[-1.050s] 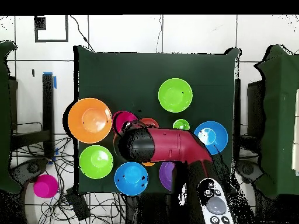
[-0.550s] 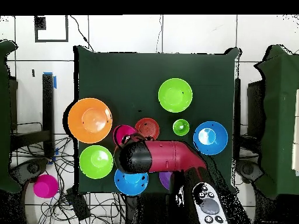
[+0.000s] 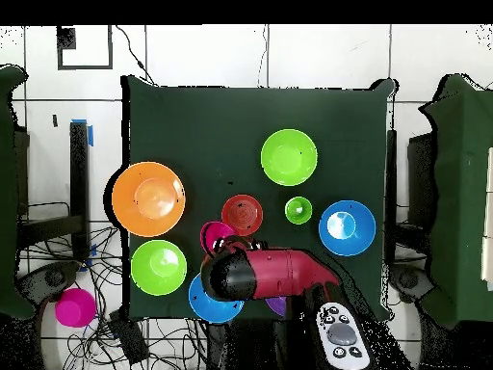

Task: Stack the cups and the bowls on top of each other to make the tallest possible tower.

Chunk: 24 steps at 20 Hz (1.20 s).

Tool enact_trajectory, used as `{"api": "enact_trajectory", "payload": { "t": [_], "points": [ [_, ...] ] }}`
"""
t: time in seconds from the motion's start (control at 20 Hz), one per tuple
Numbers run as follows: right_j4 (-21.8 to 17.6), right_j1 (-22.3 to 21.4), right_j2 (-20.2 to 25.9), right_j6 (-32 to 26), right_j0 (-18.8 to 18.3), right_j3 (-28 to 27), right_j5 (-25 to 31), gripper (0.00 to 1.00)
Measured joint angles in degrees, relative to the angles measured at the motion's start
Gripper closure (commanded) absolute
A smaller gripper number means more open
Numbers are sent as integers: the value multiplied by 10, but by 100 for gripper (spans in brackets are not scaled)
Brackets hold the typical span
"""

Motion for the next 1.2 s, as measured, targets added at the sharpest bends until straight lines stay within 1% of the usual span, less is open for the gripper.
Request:
{"api": "enact_trajectory", "payload": {
  "t": [0.35, 0.5, 0.85, 1.2],
  "points": [
    [-18, 9, -17, 0, -11, 6, -6, 100],
    [-19, -1, -17, 0, -25, 16, -6, 100],
    [-19, -25, -17, 0, -43, 33, -6, 100],
    [-19, -22, -17, 0, -42, 36, -6, 100]
  ]
}}
